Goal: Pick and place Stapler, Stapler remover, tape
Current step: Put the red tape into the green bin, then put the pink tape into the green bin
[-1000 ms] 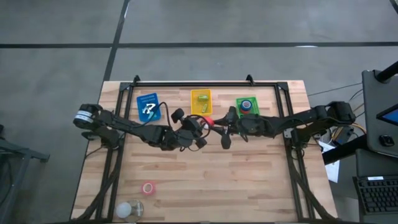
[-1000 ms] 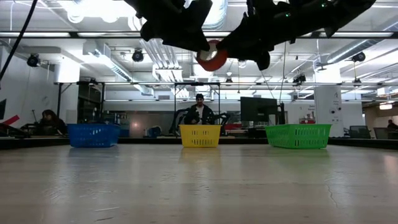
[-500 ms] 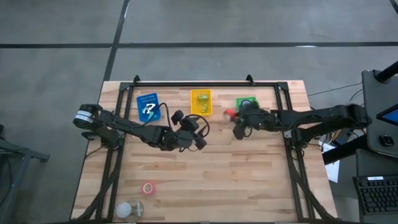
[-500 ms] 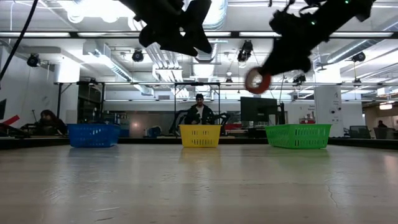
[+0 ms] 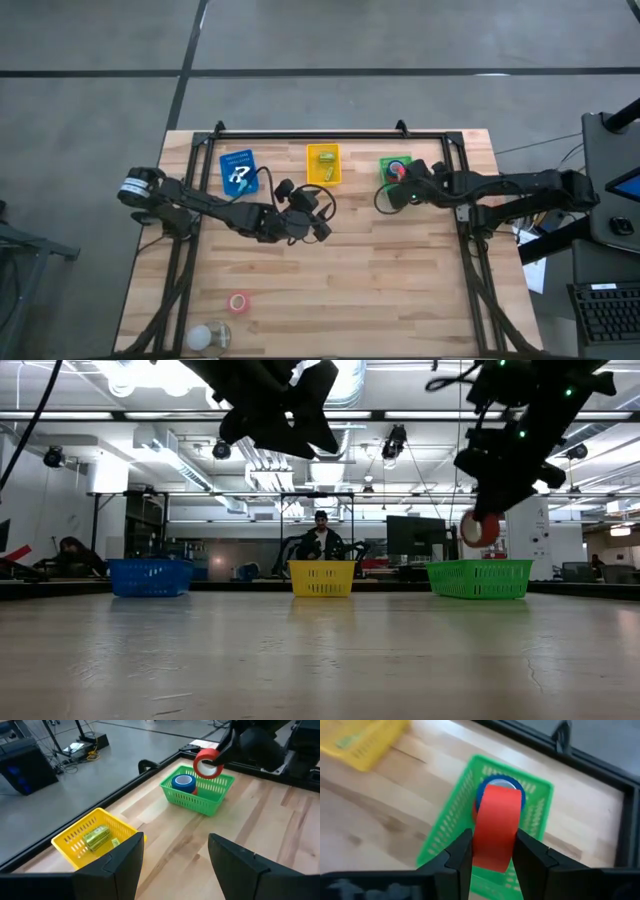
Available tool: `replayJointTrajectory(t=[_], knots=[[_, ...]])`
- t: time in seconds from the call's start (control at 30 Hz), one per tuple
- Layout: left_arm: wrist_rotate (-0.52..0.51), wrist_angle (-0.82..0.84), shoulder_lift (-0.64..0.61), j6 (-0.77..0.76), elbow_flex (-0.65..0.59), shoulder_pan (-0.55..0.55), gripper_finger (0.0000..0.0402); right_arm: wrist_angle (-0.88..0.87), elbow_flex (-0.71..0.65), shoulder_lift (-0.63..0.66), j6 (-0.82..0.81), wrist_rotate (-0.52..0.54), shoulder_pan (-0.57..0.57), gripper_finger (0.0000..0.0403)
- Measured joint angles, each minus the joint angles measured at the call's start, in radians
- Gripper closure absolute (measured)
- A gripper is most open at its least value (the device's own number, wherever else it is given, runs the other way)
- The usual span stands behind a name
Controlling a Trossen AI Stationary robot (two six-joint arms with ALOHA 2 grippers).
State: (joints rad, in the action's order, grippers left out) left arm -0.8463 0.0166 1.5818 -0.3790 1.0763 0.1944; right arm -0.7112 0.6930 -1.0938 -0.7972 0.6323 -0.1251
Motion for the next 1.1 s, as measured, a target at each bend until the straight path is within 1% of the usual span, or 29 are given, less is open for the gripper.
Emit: replayJointTrajectory(t=[0.1, 0.33, 0.53, 0.7, 0.87, 1.0, 1.1], knots=[[0.000, -0.001, 0.000, 0.000, 0.000, 0.000, 0.0177, -0.014, -0.005, -0.038, -0.015, -0.001, -0.020, 0.0291], [0.000, -0.001, 0.000, 0.000, 0.000, 0.000, 0.0177, -0.011, -0.010, -0.142, -0.015, -0.008, -0.054, 0.0278], [0.017, 0.000, 0.000, -0.009, 0.000, 0.001, 0.0177, -0.009, -0.010, -0.222, 0.004, -0.021, -0.073, 0.0286], [0.017, 0.000, 0.000, -0.010, 0.000, 0.001, 0.0177, -0.003, -0.010, -0.257, 0.016, -0.027, -0.072, 0.0287], [0.017, 0.000, 0.000, -0.010, 0.000, 0.001, 0.0177, -0.001, -0.011, -0.263, 0.015, -0.030, -0.072, 0.0266], [0.018, 0.000, 0.000, -0.011, -0.001, 0.001, 0.0177, 0.000, -0.011, -0.249, 0.053, -0.025, -0.071, 0.0243], [0.050, 0.011, 0.000, -0.009, -0.002, 0.001, 0.0177, -0.004, -0.011, -0.238, 0.080, -0.023, -0.072, 0.0223]])
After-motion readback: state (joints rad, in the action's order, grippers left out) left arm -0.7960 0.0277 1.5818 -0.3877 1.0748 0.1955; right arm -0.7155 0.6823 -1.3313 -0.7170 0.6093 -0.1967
